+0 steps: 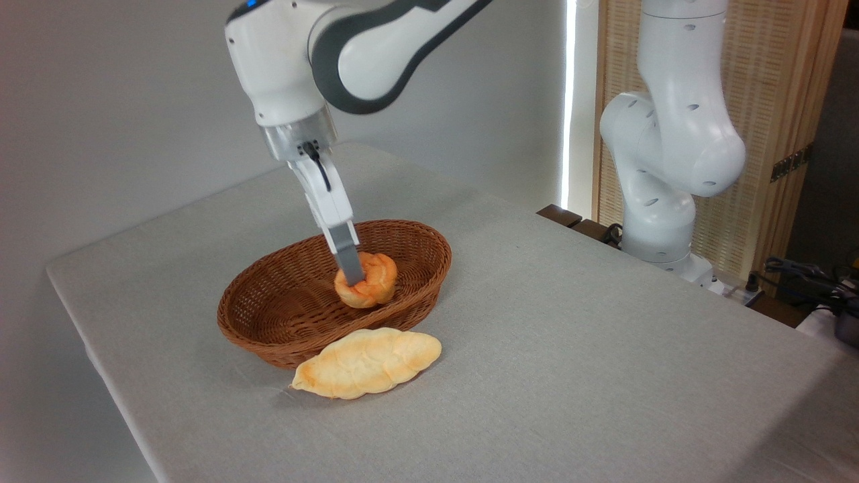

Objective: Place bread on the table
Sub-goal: 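Lift the gripped orange roll up out of the basket, then carry the roll over the basket rim and lower it beside the flat loaf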

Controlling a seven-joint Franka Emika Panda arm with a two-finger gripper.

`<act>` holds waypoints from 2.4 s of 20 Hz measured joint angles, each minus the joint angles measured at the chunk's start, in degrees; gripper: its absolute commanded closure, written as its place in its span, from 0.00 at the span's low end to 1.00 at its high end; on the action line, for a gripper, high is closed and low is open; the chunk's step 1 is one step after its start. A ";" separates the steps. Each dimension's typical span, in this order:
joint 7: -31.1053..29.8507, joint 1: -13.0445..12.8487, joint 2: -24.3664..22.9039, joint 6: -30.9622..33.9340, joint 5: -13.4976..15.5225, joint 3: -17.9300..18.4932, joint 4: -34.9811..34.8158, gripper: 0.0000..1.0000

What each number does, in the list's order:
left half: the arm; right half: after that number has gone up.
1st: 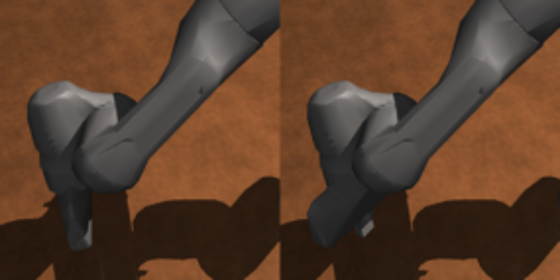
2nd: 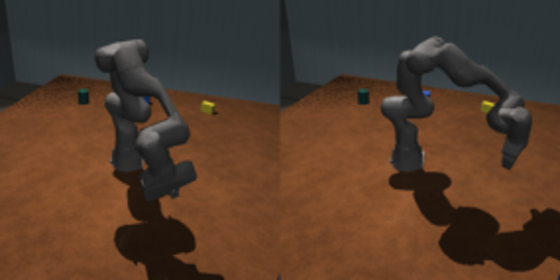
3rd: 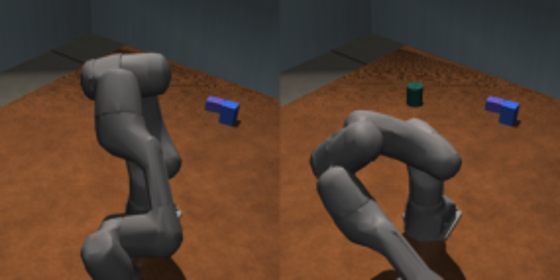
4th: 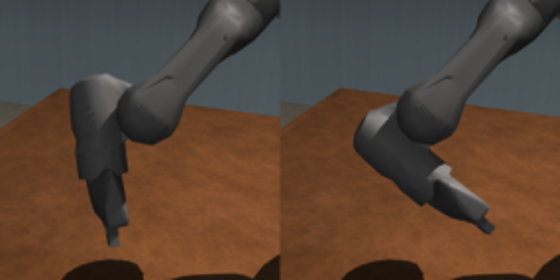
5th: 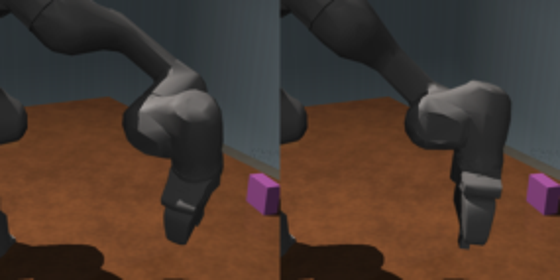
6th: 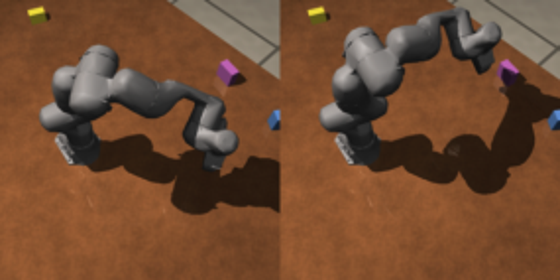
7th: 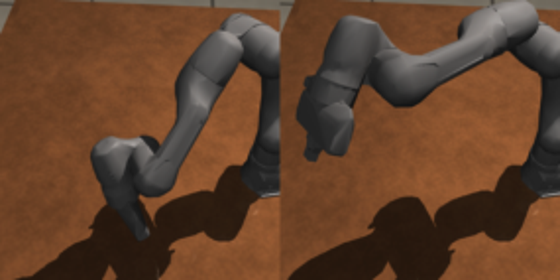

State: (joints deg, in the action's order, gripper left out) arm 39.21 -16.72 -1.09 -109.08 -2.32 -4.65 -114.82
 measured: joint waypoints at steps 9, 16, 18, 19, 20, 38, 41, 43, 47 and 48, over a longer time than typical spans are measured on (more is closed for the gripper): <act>0.20 0.64 -0.28 7.58 -0.12 2.91 6.72 0.83; 11.44 0.88 -2.36 15.88 -3.33 13.87 14.83 0.81; 14.20 0.93 -2.67 16.04 -6.33 16.46 14.89 0.76; 15.46 0.94 -2.54 16.03 -7.66 17.71 14.89 0.75; 16.93 0.94 -2.35 15.98 -8.66 18.85 14.88 0.74; 21.26 2.42 3.20 11.06 -9.78 25.02 12.14 0.00; 21.26 2.42 3.20 11.06 -9.78 25.02 12.14 0.00; 21.26 2.42 3.20 11.06 -9.78 25.02 12.13 0.00; 21.26 2.43 3.12 11.05 -9.78 25.02 12.14 0.00; 21.25 2.47 3.00 11.05 -9.78 25.03 12.19 0.00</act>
State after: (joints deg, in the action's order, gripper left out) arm 60.46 -14.25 1.92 -98.03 -12.10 20.38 -102.63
